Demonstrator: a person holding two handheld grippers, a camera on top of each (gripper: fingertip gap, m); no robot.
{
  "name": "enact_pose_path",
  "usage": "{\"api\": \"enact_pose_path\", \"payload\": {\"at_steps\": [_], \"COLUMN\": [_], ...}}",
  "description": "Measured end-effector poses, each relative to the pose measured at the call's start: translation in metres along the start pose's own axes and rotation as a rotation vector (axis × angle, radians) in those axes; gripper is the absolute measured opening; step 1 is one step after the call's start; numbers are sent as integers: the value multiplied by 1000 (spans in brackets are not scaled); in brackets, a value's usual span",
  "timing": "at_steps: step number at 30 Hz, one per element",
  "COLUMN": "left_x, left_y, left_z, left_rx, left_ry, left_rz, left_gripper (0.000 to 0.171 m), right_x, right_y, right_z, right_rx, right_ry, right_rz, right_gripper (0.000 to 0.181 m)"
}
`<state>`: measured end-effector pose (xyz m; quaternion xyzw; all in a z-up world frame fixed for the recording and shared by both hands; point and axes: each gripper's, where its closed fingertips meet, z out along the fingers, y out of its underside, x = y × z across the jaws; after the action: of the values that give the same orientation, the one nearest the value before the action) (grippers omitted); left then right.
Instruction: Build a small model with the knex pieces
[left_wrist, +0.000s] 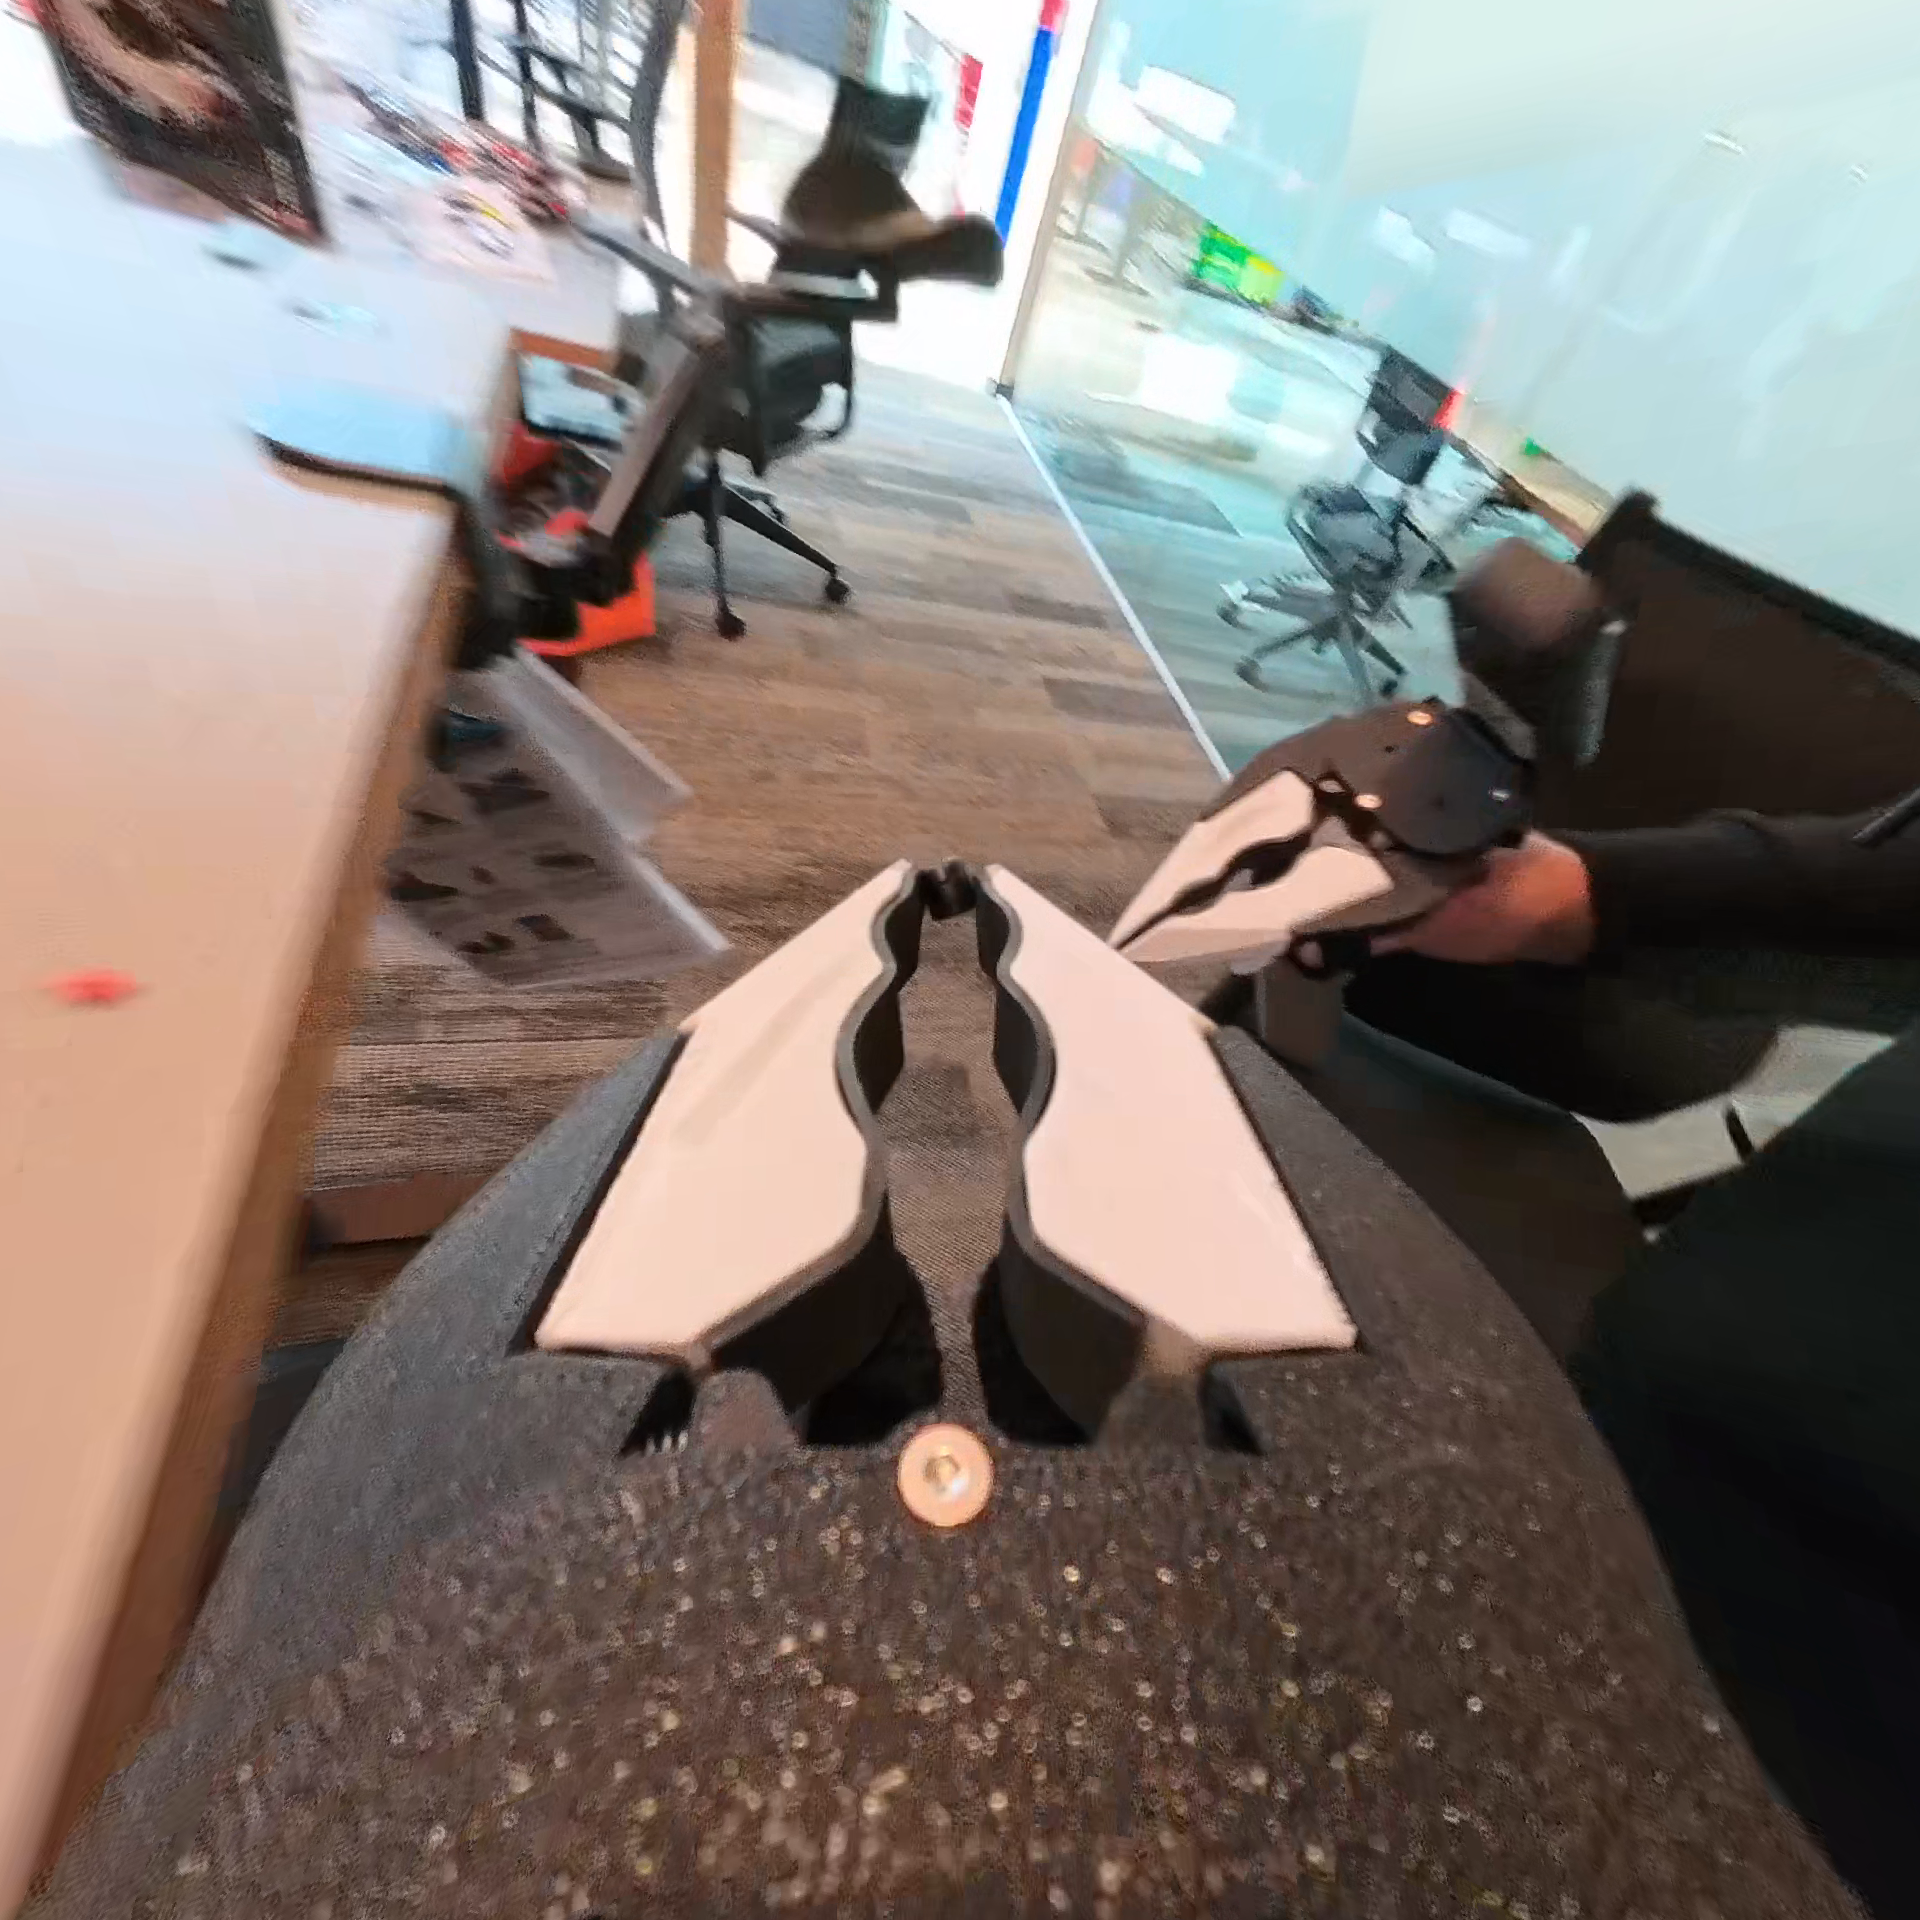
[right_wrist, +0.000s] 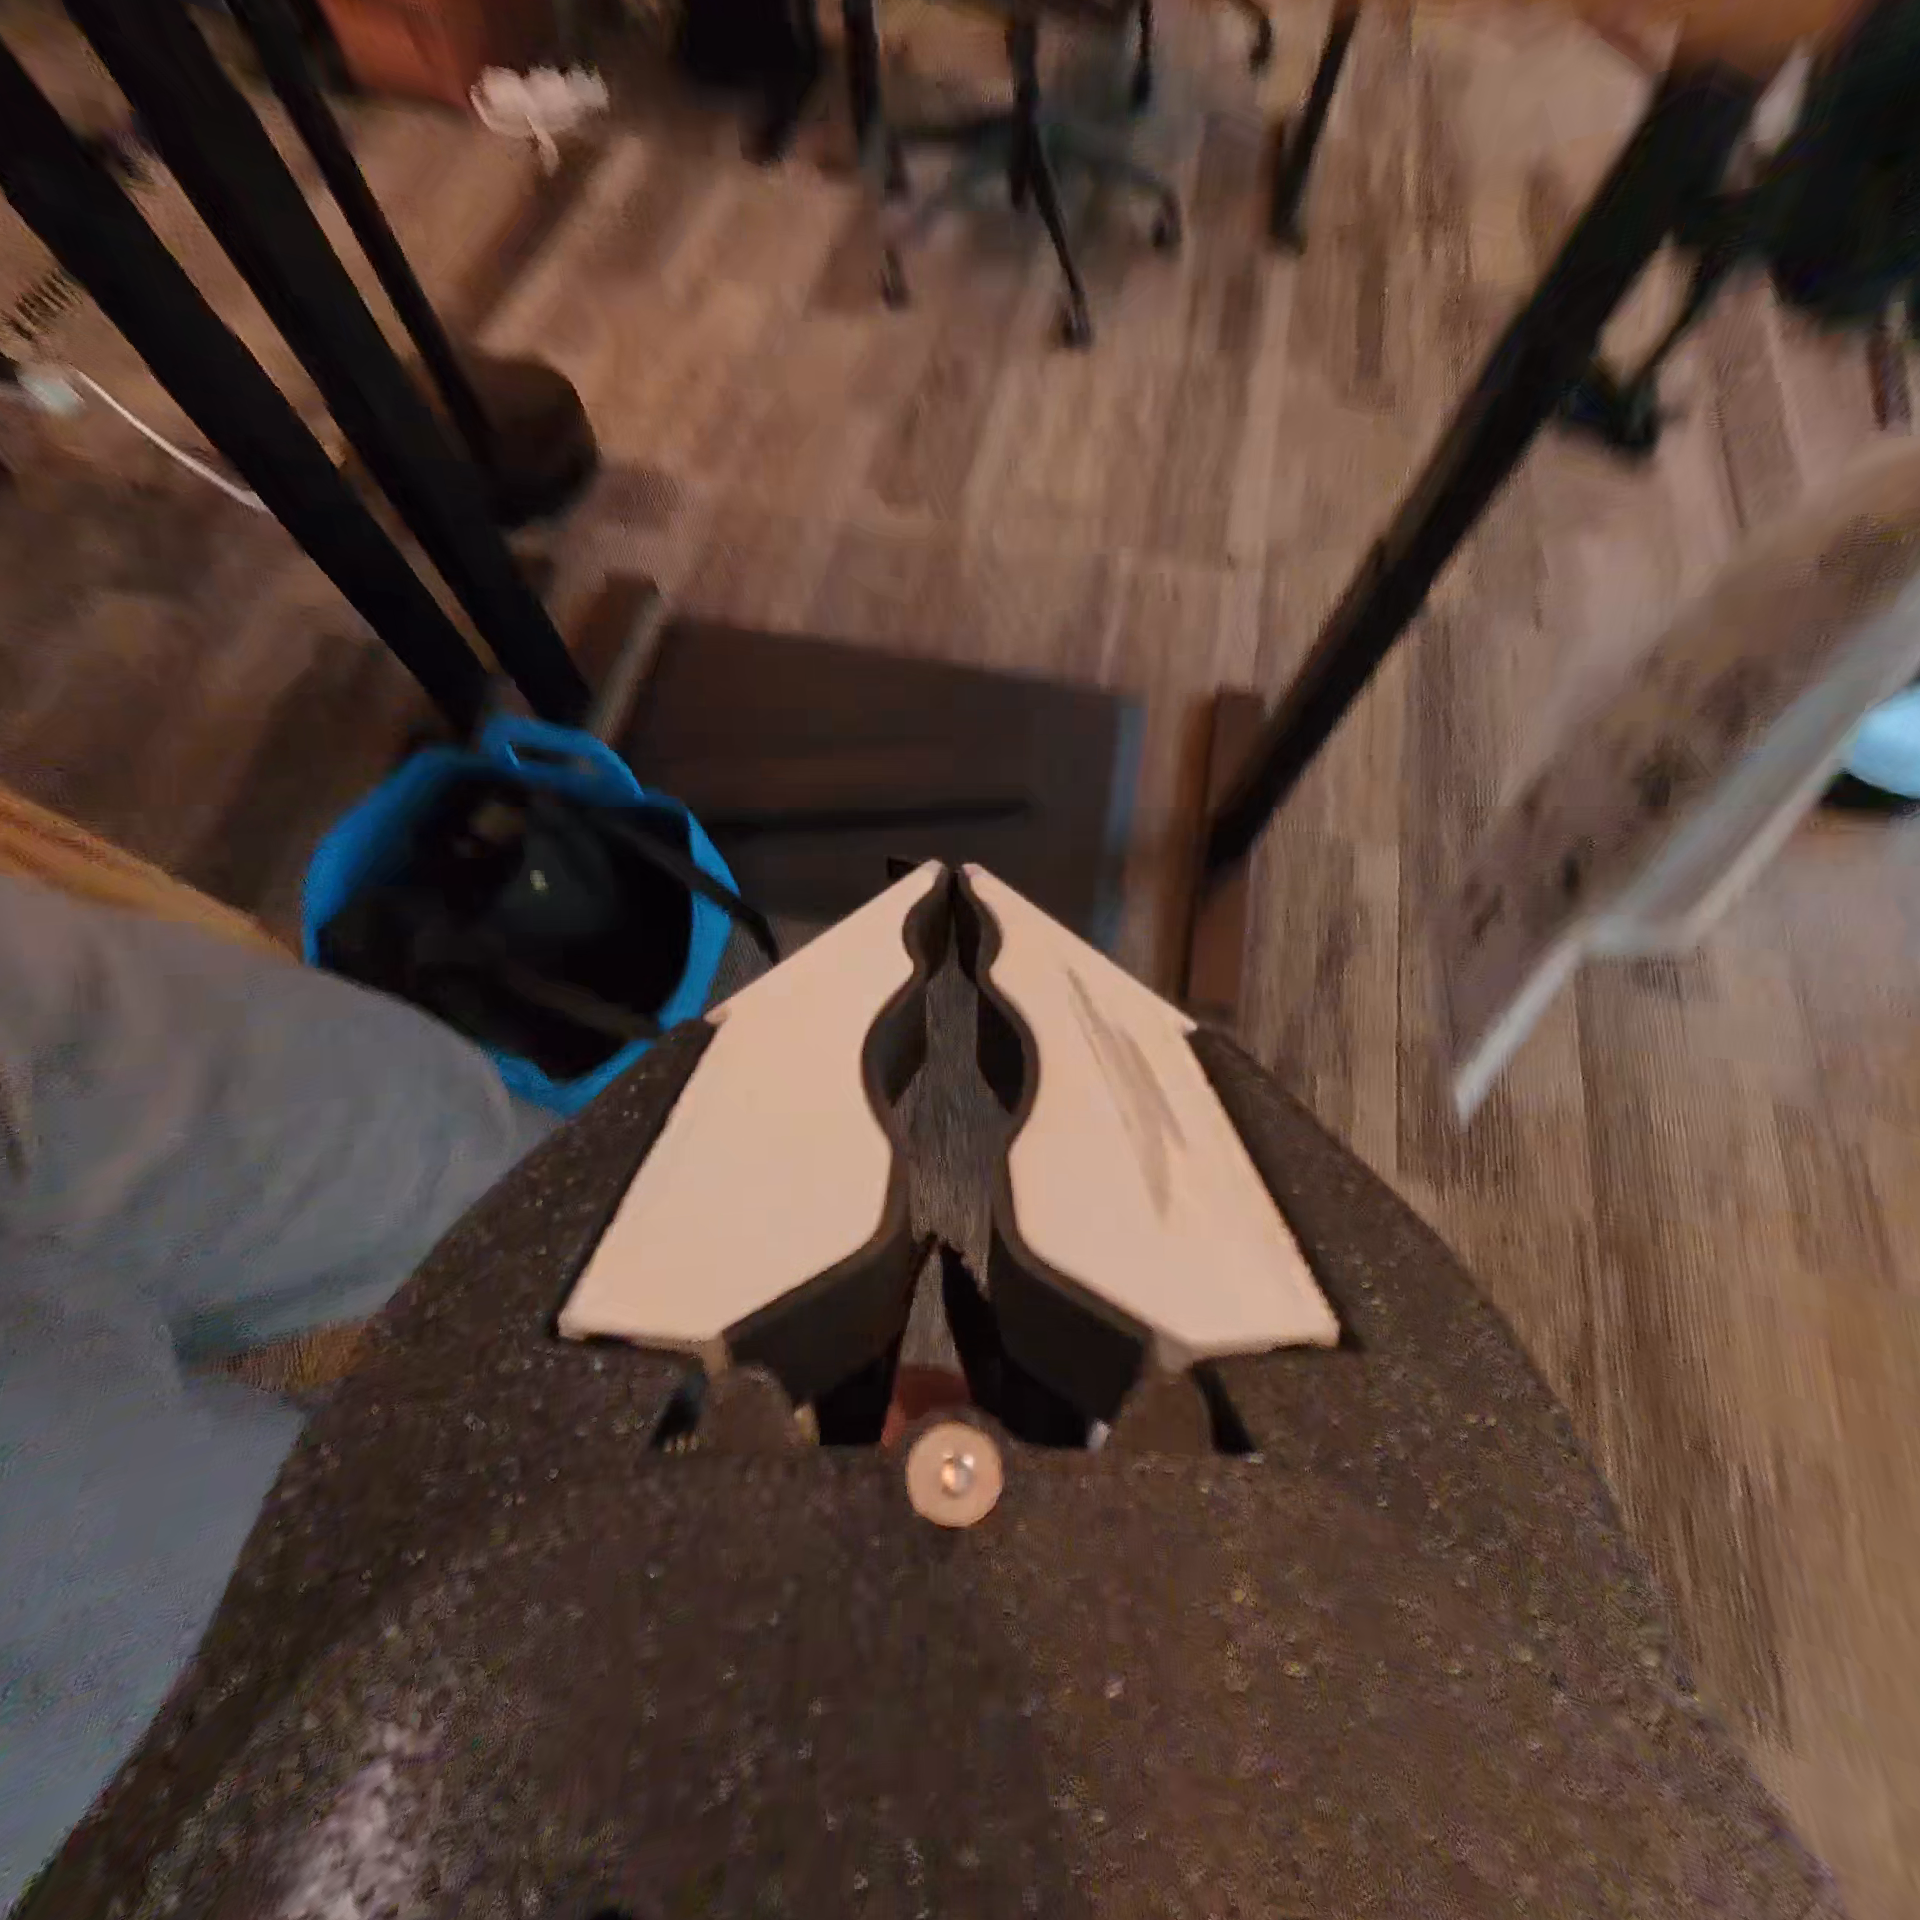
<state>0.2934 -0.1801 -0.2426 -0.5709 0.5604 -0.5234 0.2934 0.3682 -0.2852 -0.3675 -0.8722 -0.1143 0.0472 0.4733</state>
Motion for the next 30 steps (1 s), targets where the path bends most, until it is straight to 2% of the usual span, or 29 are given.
{"api": "enact_pose_path", "payload": {"at_steps": [2,5,9,12,16,21,26,30], "left_x": [-28,-73,-120,-151,-178,-188,-201,-215], "left_y": [-23,-46,-66,-65,-58,-36,-16,-8], "left_z": [-26,-62,-101,-123,-151,-170,-178,-174], "left_rx": [40,76,150,150,163,119,83,38], "left_ry": [-58,-161,-245,-324,-402,-447,-495,-564], "left_rz": [-3,14,-51,-90,-167,-223,-305,-319], "left_gripper": [8,8,8,8,8,8,8,8], "right_x": [-14,-23,-25,-27,-28,-27,-21,-11], "right_y": [-65,-139,-209,-246,-278,-304,-301,-288], "right_z": [15,35,59,77,110,150,186,218], "right_rx": [98,179,223,250,231,189,105,27], "right_ry": [-53,-92,-111,-134,-177,-256,-382,-471], "right_rz": [-29,-81,-144,-163,-214,-312,-380,-479], "right_gripper": [0,0,1,1,11,25,26,26]}}
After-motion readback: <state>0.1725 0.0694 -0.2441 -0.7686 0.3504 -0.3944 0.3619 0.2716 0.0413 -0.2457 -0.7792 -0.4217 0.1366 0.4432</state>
